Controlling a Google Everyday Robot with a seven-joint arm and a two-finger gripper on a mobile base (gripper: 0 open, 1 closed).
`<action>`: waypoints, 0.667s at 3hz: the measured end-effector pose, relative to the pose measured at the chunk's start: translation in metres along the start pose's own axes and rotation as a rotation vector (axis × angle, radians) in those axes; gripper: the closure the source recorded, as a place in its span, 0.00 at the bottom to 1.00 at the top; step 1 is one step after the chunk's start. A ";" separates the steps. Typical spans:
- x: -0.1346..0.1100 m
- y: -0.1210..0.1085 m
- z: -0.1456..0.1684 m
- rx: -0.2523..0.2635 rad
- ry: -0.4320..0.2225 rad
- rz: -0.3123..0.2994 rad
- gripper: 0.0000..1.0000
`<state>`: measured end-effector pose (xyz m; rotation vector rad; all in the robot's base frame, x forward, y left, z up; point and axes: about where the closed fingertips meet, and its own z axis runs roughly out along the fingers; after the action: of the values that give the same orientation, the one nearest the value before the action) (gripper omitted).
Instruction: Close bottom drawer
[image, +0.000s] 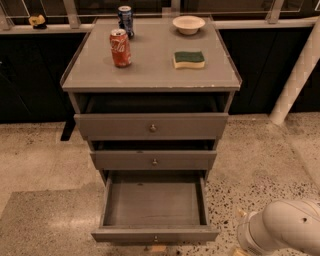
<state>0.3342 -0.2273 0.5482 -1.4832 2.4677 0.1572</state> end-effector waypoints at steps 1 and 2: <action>0.011 -0.010 0.003 0.016 -0.037 0.022 0.00; 0.030 -0.040 0.013 0.057 -0.137 0.074 0.00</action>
Offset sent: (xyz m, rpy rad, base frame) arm 0.0550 -0.0829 -0.0428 0.2259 -0.2014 -0.1251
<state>0.3582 -0.2693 0.5290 -1.3139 2.3975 0.1937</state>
